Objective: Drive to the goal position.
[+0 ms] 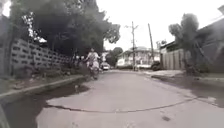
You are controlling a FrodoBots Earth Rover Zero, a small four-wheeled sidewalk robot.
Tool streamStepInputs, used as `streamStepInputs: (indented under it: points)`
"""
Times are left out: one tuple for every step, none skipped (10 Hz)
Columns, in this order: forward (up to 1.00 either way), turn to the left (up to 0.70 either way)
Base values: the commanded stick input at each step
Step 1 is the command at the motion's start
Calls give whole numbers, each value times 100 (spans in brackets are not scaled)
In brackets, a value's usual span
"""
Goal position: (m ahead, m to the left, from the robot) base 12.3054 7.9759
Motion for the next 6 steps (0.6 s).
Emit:
streamStepInputs:
  points:
    - [70, 0]
    - [70, 0]
    - [70, 0]
    - [70, 0]
    - [70, 0]
    - [70, 0]
